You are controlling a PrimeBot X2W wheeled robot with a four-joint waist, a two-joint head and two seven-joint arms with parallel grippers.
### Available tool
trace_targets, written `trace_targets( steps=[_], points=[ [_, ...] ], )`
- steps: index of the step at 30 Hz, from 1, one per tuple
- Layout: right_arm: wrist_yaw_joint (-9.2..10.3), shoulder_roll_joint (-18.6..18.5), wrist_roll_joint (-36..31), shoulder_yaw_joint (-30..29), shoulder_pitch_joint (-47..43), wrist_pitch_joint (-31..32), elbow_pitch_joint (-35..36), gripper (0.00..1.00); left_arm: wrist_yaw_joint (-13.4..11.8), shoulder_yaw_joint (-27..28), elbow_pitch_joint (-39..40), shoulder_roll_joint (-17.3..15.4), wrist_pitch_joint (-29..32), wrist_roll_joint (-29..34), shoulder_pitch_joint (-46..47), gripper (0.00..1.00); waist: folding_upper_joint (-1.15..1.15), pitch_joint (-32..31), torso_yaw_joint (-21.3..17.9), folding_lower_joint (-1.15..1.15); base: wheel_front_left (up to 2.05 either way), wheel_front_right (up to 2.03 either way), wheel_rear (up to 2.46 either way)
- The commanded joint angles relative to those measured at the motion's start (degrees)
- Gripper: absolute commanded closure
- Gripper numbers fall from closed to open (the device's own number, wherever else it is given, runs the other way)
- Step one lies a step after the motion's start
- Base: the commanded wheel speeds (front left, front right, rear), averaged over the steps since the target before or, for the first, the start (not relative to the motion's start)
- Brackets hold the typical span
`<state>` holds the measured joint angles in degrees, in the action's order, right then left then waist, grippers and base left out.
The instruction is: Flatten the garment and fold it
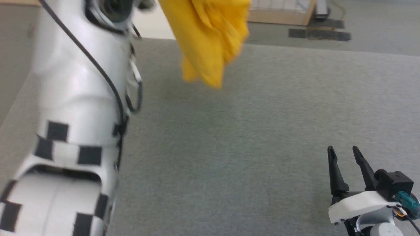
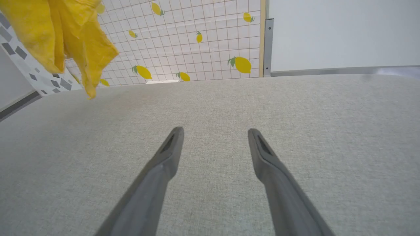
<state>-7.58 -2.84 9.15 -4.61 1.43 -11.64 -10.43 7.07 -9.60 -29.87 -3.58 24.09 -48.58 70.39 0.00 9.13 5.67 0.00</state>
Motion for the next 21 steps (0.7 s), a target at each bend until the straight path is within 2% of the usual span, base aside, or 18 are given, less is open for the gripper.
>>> trace_targets(
  steps=[1, 4, 7, 11, 15, 19, 21],
  points=[
    [0.09, 0.0, 0.5, -0.4, 0.0, -0.5, -0.3, 0.0, 0.4, -1.9, 0.0, 0.5, 0.4, -1.3, -3.8, 1.0, 0.0, -3.9, -5.5, 0.0, 0.0, 0.0, 0.0],
    [0.09, 0.0, 0.1, -1.6, -1.0, -0.7, -0.7, 0.0, 0.4, -8.4, 0.2, 0.6, 1.3, -5.9, -9.8, 1.0, 0.0, -4.1, -6.3, 0.0, 0.0, 0.0, 0.0],
    [0.09, 0.0, -0.1, -2.0, -1.6, -0.6, -0.9, 0.0, -0.4, -18.2, -0.4, 0.7, 1.0, -9.1, -16.8, 1.0, 0.0, -3.9, -7.1, 0.0, 0.0, 0.0, 0.0],
    [0.09, 0.0, -0.3, -2.1, -1.7, -0.4, -0.5, 0.0, -1.6, -28.4, -2.6, 0.7, -0.1, -9.2, -24.1, 1.0, 0.0, -3.5, -7.8, 0.0, 0.0, 0.0, 0.0],
    [0.09, 0.0, -0.1, -2.0, -1.6, -0.3, -0.6, 0.0, -3.2, -37.7, -7.3, 0.7, 2.3, -8.0, -29.6, 1.0, 0.0, -3.6, -8.1, 0.0, 0.0, 0.0, 0.0],
    [0.09, 0.0, 0.4, -1.5, -1.7, -0.2, -0.6, 0.0, -3.8, -43.4, -11.2, 0.7, 5.4, -7.3, -32.6, 1.0, 0.0, -4.2, -8.0, 0.0, 0.0, 0.0, 0.0],
    [0.09, 0.0, 0.7, -1.4, -2.0, -0.2, -0.8, 0.0, -3.9, -43.1, -11.3, 0.7, 5.7, -9.3, -33.2, 1.0, 0.0, -4.7, -7.5, 0.0, 0.0, 0.0, 0.0]
  ],
)
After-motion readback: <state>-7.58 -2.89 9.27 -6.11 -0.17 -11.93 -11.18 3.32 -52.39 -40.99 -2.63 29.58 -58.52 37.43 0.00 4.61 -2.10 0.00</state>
